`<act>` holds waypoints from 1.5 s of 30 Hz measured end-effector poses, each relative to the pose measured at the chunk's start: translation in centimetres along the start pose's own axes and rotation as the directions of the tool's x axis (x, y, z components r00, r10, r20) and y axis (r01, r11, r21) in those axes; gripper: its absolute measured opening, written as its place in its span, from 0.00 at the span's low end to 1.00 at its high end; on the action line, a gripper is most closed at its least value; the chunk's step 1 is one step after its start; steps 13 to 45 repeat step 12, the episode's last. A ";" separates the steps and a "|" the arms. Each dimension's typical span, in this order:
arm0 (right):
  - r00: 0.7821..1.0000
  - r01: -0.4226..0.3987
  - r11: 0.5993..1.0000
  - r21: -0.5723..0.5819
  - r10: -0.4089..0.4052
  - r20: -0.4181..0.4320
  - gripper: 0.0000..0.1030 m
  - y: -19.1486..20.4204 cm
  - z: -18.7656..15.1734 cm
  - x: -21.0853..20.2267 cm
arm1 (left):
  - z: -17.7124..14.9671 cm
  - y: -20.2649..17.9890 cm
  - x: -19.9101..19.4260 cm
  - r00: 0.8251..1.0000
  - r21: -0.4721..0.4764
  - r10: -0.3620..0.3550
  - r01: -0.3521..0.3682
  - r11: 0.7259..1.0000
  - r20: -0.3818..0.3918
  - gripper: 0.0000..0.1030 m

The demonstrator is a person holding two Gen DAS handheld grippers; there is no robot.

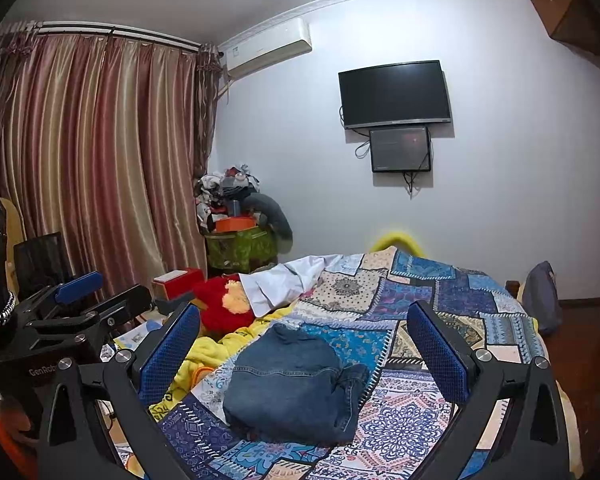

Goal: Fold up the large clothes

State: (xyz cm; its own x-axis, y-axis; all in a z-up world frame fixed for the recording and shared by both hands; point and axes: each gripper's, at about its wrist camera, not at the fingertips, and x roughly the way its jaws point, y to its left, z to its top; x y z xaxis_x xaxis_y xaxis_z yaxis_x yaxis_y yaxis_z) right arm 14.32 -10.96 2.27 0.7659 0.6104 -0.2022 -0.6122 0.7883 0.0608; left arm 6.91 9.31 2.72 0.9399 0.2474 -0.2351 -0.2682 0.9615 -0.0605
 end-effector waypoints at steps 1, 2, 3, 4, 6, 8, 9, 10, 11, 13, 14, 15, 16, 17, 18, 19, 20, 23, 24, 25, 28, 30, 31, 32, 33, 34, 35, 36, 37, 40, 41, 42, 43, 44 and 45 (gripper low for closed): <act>1.000 0.001 1.000 0.000 -0.001 0.000 1.00 0.0 0.0 0.0 | 0.0 0.0 0.0 1.000 0.001 0.001 -0.001 1.000 0.000 1.00; 1.000 0.002 1.000 0.001 -0.002 0.000 1.00 0.1 0.0 0.1 | 0.0 -0.1 0.0 1.000 0.000 0.001 -0.001 1.000 0.000 1.00; 1.000 0.001 1.000 0.003 -0.001 -0.001 1.00 0.1 0.0 0.1 | 0.0 0.0 0.1 1.000 0.001 0.001 -0.001 1.000 -0.002 1.00; 1.000 0.002 1.000 0.005 -0.002 -0.003 1.00 0.1 0.1 0.0 | 0.0 -0.1 0.1 1.000 0.001 0.000 0.000 1.000 -0.004 1.00; 1.000 0.003 1.000 0.009 -0.003 -0.008 1.00 0.1 0.1 0.2 | 0.0 0.0 0.1 1.000 0.002 -0.002 0.002 1.000 -0.008 1.00; 1.000 0.003 1.000 0.015 -0.003 -0.012 1.00 0.2 0.0 0.3 | 0.0 0.0 0.1 1.000 0.000 -0.006 0.006 1.000 -0.011 1.00; 1.000 0.003 1.000 0.017 -0.003 -0.013 1.00 0.1 0.1 0.3 | -0.1 0.0 0.1 1.000 -0.001 -0.005 0.005 1.000 -0.012 1.00; 1.000 0.002 1.000 0.020 -0.002 -0.013 1.00 0.1 0.0 0.4 | -0.1 0.0 0.2 1.000 -0.002 -0.005 0.005 1.000 -0.012 1.00; 1.000 0.003 1.000 0.023 -0.003 -0.013 1.00 0.0 0.0 0.3 | -0.1 0.1 0.2 1.000 0.002 -0.010 0.010 1.000 -0.014 1.00; 1.000 0.004 1.000 0.024 -0.004 -0.014 1.00 0.0 -0.1 0.3 | -0.1 0.0 0.2 1.000 0.004 -0.011 0.011 1.000 -0.015 1.00; 1.000 0.004 1.000 0.024 -0.004 -0.014 1.00 0.0 -0.1 0.3 | -0.1 0.0 0.2 1.000 0.004 -0.011 0.011 1.000 -0.015 1.00; 1.000 0.004 1.000 0.024 -0.004 -0.014 1.00 0.0 -0.1 0.3 | -0.1 0.0 0.2 1.000 0.004 -0.011 0.011 1.000 -0.015 1.00; 1.000 0.004 1.000 0.024 -0.004 -0.014 1.00 0.0 -0.1 0.3 | -0.1 0.0 0.2 1.000 0.004 -0.011 0.011 1.000 -0.015 1.00; 1.000 0.004 1.000 0.024 -0.004 -0.014 1.00 0.0 -0.1 0.3 | -0.1 0.0 0.2 1.000 0.004 -0.011 0.011 1.000 -0.015 1.00; 1.000 0.004 1.000 0.024 -0.004 -0.014 1.00 0.0 -0.1 0.3 | -0.1 0.0 0.2 1.000 0.004 -0.011 0.011 1.000 -0.015 1.00; 1.000 0.004 1.000 0.024 -0.004 -0.014 1.00 0.0 -0.1 0.3 | -0.1 0.0 0.2 1.000 0.004 -0.011 0.011 1.000 -0.015 1.00; 1.000 0.004 1.000 0.024 -0.004 -0.014 1.00 0.0 -0.1 0.3 | -0.1 0.0 0.2 1.000 0.004 -0.011 0.011 1.000 -0.015 1.00; 1.000 0.004 1.000 0.024 -0.004 -0.014 1.00 0.0 -0.1 0.3 | -0.1 0.0 0.2 1.000 0.004 -0.011 0.011 1.000 -0.015 1.00; 1.000 0.004 1.000 0.024 -0.004 -0.014 1.00 0.0 -0.1 0.3 | -0.1 0.0 0.2 1.000 0.004 -0.011 0.011 1.000 -0.015 1.00; 1.000 0.004 1.000 0.024 -0.004 -0.014 1.00 0.0 -0.1 0.3 | -0.1 0.0 0.2 1.000 0.004 -0.011 0.011 1.000 -0.015 1.00; 1.000 0.004 1.000 0.024 -0.004 -0.014 1.00 0.0 -0.1 0.3 | -0.1 0.0 0.2 1.000 0.004 -0.011 0.011 1.000 -0.015 1.00; 1.000 0.004 1.000 0.024 -0.004 -0.014 1.00 0.0 -0.1 0.3 | -0.1 0.0 0.2 1.000 0.004 -0.011 0.011 1.000 -0.015 1.00; 1.000 0.004 1.000 0.024 -0.004 -0.014 1.00 0.0 -0.1 0.3 | -0.1 0.0 0.2 1.000 0.004 -0.011 0.011 1.000 -0.015 1.00; 1.000 0.004 1.000 0.024 -0.004 -0.014 1.00 0.0 -0.1 0.3 | -0.1 0.0 0.2 1.000 0.004 -0.011 0.011 1.000 -0.015 1.00; 1.000 0.004 1.000 0.024 -0.004 -0.014 1.00 0.0 -0.1 0.3 | -0.1 0.0 0.2 1.000 0.004 -0.011 0.011 1.000 -0.015 1.00; 1.000 0.004 1.000 0.024 -0.004 -0.014 1.00 0.0 -0.1 0.3 | -0.1 0.0 0.2 1.000 0.004 -0.011 0.011 1.000 -0.015 1.00; 1.000 0.004 1.000 0.024 -0.004 -0.014 1.00 0.0 -0.1 0.3 | -0.1 0.0 0.2 1.000 0.004 -0.011 0.011 1.000 -0.015 1.00; 1.000 0.004 1.000 0.024 -0.004 -0.014 1.00 0.0 -0.1 0.3 | -0.1 0.0 0.2 1.000 0.004 -0.011 0.011 1.000 -0.015 1.00; 1.000 0.004 1.000 0.024 -0.004 -0.014 1.00 0.0 -0.1 0.3 | -0.1 0.0 0.2 1.000 0.004 -0.011 0.011 1.000 -0.015 1.00; 1.000 0.004 1.000 0.024 -0.004 -0.014 1.00 0.0 -0.1 0.3 | -0.1 0.0 0.2 1.000 0.004 -0.011 0.011 1.000 -0.015 1.00; 1.000 0.004 1.000 0.024 -0.004 -0.014 1.00 0.0 -0.1 0.3 | -0.1 0.0 0.2 1.000 0.004 -0.011 0.011 1.000 -0.015 1.00; 1.000 0.004 1.000 0.024 -0.004 -0.014 1.00 0.0 -0.1 0.3 | -0.1 0.0 0.2 1.000 0.004 -0.011 0.011 1.000 -0.015 1.00; 1.000 0.004 1.000 0.024 -0.004 -0.014 1.00 0.0 -0.1 0.3 | -0.1 0.0 0.2 1.000 0.004 -0.011 0.011 1.000 -0.015 1.00; 1.000 0.004 1.000 0.024 -0.004 -0.014 1.00 0.0 -0.1 0.3 | -0.1 0.0 0.2 1.000 0.004 -0.011 0.011 1.000 -0.015 1.00; 1.000 0.004 1.000 0.024 -0.004 -0.014 1.00 0.0 -0.1 0.3 | -0.1 0.0 0.2 1.000 0.004 -0.011 0.011 1.000 -0.015 1.00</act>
